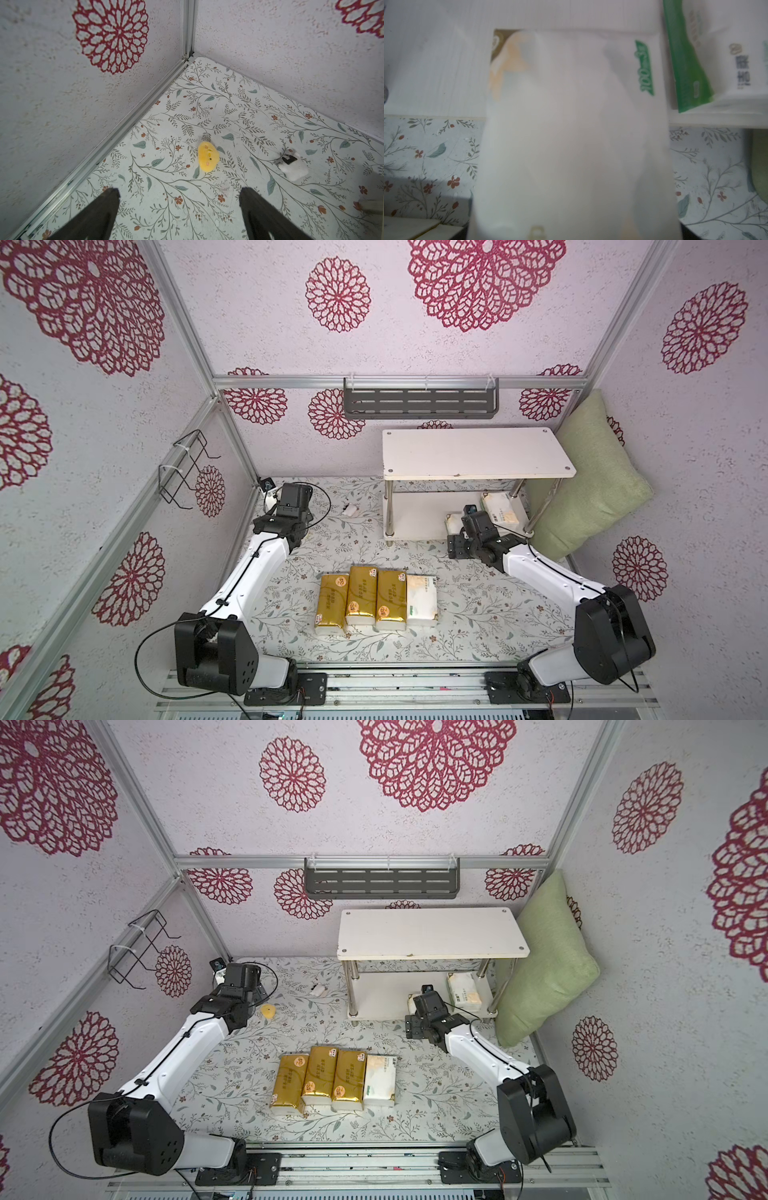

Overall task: Place the tissue boxes on the shelf by color
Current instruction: Place a box of tissues on the shelf.

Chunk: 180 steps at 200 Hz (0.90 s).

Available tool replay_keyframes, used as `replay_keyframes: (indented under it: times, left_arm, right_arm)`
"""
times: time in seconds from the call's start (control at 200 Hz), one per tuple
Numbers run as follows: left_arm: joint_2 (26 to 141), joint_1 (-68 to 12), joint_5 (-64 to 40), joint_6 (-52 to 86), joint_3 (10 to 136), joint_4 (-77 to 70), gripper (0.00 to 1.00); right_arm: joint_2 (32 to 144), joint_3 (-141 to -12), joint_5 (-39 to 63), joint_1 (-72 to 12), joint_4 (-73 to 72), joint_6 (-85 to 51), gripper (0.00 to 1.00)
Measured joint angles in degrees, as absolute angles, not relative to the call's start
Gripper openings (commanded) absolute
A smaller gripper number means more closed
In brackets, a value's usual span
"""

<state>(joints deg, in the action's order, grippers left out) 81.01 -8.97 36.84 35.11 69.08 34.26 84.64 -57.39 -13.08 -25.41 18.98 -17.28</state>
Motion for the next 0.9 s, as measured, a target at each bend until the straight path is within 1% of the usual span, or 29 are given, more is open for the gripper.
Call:
replay_keyframes:
  times: [0.275,0.901]
  left_arm:
    - [81.01,-8.97,36.75,35.11,69.08,34.59,0.97]
    - [79.75,-8.97,36.80,35.16,69.08,35.07,0.97]
  right_arm:
    - [91.24,-64.25,-13.06,-23.62,17.39,-15.38,0.88]
    - [101.30,-70.15,-10.63,-21.85,13.56,-14.02,0.89]
